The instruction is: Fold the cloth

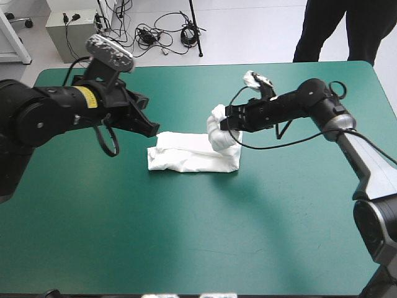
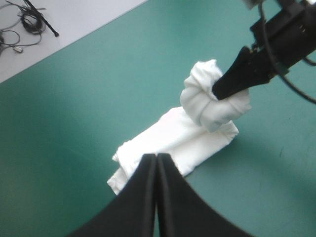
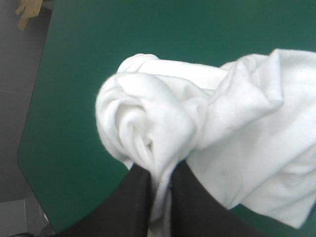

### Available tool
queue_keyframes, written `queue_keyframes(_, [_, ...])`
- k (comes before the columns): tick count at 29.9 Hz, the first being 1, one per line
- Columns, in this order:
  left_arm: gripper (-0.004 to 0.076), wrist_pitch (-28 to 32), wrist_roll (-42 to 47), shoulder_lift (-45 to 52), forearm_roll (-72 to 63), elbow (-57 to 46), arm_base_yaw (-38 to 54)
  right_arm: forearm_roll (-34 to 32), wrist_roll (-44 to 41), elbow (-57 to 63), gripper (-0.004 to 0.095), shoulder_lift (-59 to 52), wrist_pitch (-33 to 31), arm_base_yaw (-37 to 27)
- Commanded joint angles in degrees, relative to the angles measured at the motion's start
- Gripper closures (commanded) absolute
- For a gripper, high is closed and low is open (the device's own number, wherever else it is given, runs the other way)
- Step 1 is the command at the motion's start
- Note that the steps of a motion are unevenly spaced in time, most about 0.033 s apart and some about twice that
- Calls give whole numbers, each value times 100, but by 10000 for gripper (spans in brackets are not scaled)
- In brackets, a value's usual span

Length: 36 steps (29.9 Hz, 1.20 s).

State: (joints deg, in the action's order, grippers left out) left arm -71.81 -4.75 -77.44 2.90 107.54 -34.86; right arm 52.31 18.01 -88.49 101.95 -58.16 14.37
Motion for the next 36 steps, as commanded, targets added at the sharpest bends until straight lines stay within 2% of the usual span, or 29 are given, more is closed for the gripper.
queue_keyframes(1, [733, -205, 239, 310, 221, 148, -40, 460, -24, -568, 922, 186, 416, 349])
queue_keyframes(4, [733, -206, 322, 382, 221, 113, -40, 684, -20, -1045, 904, 703, 377, 555])
queue_keyframes(6, [733, -206, 369, 394, 205, 113, -40, 833, 42, -1421, 851, 1018, 219, 668])
queue_keyframes(8, [733, -206, 399, 394, 205, 113, -40, 904, 111, -1753, 760, 1287, 107, 792])
queue_keyframes(14, [733, -206, 505, 394, 204, 113, -40, 987, 152, -2571, 350, 1801, -581, 1031])
queue_keyframes(16, [733, -206, 530, 394, 242, 113, -40, 987, 176, -2702, 305, 1813, -755, 1031])
queue_keyframes(23, [733, -206, 551, 394, 271, 113, -40, 819, 69, -3166, 304, 1721, -1332, 854])
queue_keyframes(27, [733, -206, 551, 394, 235, 113, -40, -170, -267, -3166, 304, 1337, -1332, 681])
queue_keyframes(31, [733, -206, 551, 394, 122, 113, -40, -2275, -916, -3047, 306, 597, -1332, 491])
queue_keyframes(33, [733, -206, 551, 394, 76, 113, -40, -3023, -1089, -2869, 306, 191, -1332, 420])
queue_keyframes(36, [733, -206, 526, 394, -37, 113, -40, -3513, -1139, -2309, 306, -377, -1332, 256])
